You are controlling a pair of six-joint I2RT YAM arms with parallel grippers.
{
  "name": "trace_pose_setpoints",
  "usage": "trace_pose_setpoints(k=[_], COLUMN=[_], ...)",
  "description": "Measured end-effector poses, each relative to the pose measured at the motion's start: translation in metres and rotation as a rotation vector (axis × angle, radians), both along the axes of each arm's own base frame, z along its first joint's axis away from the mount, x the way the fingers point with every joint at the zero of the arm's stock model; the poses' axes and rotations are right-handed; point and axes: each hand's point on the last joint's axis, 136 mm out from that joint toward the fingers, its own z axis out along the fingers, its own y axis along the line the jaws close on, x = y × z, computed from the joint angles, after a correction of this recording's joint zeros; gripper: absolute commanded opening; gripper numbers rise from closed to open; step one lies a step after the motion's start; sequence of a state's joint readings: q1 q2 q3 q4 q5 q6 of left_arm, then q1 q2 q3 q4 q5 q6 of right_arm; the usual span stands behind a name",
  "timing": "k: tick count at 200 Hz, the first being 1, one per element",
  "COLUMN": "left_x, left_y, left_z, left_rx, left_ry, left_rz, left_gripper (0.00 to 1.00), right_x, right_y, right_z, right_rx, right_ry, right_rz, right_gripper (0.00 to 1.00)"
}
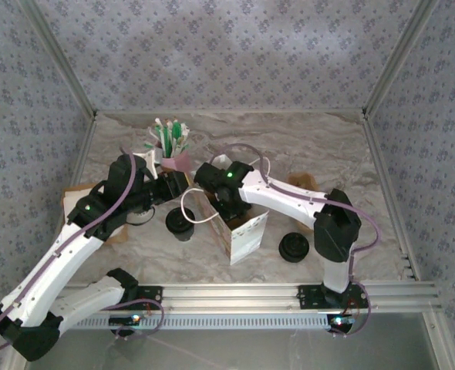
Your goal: Pack the takeout coffee
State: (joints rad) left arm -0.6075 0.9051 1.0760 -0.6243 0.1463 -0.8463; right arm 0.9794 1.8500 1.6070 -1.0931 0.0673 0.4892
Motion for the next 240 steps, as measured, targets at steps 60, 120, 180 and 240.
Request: trace_pose_setpoints(k=[60, 120, 180, 240], left_x=[0.000, 0.000, 0.000, 0.000], left_y=[0.000, 0.000, 0.000, 0.000], left_z=[-0.002, -0.002, -0.002, -0.002], left_rx=[0.002, 0.002, 0.002, 0.002], left_ry=[0.003, 0.003, 0.003, 0.003], left_rz=[0.000, 0.000, 0.000, 0.000], left_gripper=[0.32, 0.32, 0.32, 0.32], right_x=[-0.002, -0.001, -0.002, -0.003], right_y=[-0.010, -0.010, -0.013, -0.011], right_z=[-0.018, -0.028, -0.041, -0.045], right_rx=[-0.023, -0.016, -0.028, -0.019], right_ry=[0.020, 0.019, 0.027, 0.031], right_rz=[-0.015, -0.030, -0.034, -0.033], right_gripper=[0.36, 0.36, 0.36, 0.37])
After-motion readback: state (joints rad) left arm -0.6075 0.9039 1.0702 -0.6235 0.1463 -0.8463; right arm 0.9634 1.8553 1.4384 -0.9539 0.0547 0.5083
